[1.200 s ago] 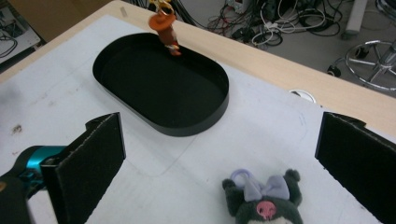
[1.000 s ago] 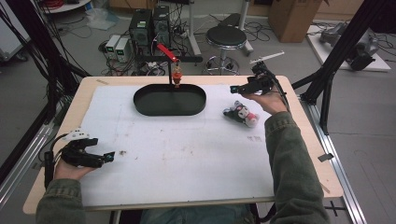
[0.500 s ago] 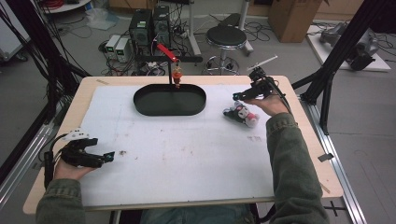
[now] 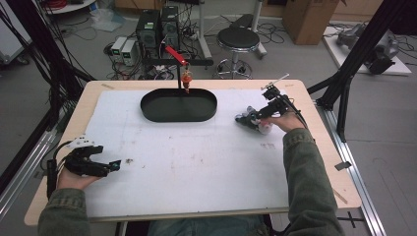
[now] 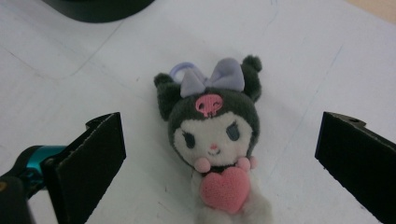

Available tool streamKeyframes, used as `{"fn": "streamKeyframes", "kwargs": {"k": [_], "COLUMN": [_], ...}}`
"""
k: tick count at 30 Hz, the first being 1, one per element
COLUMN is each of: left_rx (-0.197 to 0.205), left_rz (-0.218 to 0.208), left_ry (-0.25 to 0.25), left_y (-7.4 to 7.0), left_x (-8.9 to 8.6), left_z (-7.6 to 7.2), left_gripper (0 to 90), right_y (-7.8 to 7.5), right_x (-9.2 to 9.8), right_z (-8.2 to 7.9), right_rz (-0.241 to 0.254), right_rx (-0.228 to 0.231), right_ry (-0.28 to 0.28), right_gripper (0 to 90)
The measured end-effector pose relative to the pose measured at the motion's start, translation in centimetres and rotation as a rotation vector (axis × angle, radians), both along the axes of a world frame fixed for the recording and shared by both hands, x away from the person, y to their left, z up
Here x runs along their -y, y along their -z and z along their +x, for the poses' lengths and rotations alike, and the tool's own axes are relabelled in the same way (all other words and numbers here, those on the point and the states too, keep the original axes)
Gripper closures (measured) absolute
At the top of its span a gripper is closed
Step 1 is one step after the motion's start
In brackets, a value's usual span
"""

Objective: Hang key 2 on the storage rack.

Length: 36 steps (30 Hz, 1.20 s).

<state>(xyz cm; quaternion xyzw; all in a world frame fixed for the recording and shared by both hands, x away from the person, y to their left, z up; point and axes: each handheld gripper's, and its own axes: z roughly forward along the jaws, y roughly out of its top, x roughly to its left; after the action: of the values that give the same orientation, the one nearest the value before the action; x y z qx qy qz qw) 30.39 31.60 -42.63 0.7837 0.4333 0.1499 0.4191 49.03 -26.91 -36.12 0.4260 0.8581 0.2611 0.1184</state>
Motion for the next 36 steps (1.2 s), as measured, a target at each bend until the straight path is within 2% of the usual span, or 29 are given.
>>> {"fn": "streamKeyframes", "kwargs": {"k": [3, 8, 10, 14, 17, 18, 19, 21, 23, 25, 27, 32, 36], "left_rx": [0.004, 0.007, 0.007, 0.006, 0.004, 0.004, 0.003, 0.002, 0.004, 0.003, 0.004, 0.003, 0.003], "left_rz": [-0.005, -0.014, -0.012, -0.007, -0.012, -0.011, -0.011, -0.016, -0.016, -0.019, -0.018, -0.018, -0.017], "left_ry": [-0.002, -0.008, -0.005, -0.005, -0.005, -0.003, -0.001, -0.003, 0.000, -0.001, 0.000, -0.001, 0.001], "left_y": [-0.1, -0.1, -0.1, -0.1, 0.0, -0.1, -0.1, 0.0, -0.1, -0.1, -0.1, -0.1, -0.1], "left_x": [0.0, -0.1, -0.1, -0.1, -0.1, -0.1, -0.1, -0.1, -0.1, -0.2, -0.2, -0.1, -0.1], "left_z": [0.0, -0.1, -0.1, 0.0, 0.0, 0.0, 0.0, 0.0, 0.0, 0.0, 0.0, -0.1, 0.0], "left_gripper": [2.0, 2.0, 2.0, 2.0, 2.0, 2.0, 2.0, 2.0, 2.0, 2.0, 2.0, 2.0, 2.0], "right_y": [0.7, 1.7, 2.2, 3.2, 3.6, 3.8, 3.9, 4.2, 4.4, 4.4, 4.1, 3.2, 2.6], "right_x": [0.0, -0.1, -0.2, -0.5, -0.5, -0.6, -0.6, -0.8, -1.0, -1.3, -1.3, -1.1, -0.7], "right_z": [0.0, 0.3, 0.4, 0.5, 0.6, 0.6, 0.6, 0.6, 0.6, 0.4, 0.3, 0.0, -0.3], "right_rz": [-0.031, -0.043, -0.064, -0.147, -0.148, -0.151, -0.169, -0.213, -0.223, -0.246, -0.225, -0.148, -0.112], "right_rx": [-0.017, -0.042, -0.054, -0.063, -0.066, -0.076, -0.085, -0.101, -0.130, -0.115, -0.102, -0.113, -0.115], "right_ry": [-0.002, -0.001, 0.003, -0.014, -0.024, -0.023, -0.033, -0.049, -0.077, -0.093, -0.095, -0.114, -0.108], "right_gripper": [0.7, 0.7, 0.7, 1.8, 5.9, 10.1, 17.7, 26.1, 40.3, 44.9, 47.4, 48.8, 49.1]}}
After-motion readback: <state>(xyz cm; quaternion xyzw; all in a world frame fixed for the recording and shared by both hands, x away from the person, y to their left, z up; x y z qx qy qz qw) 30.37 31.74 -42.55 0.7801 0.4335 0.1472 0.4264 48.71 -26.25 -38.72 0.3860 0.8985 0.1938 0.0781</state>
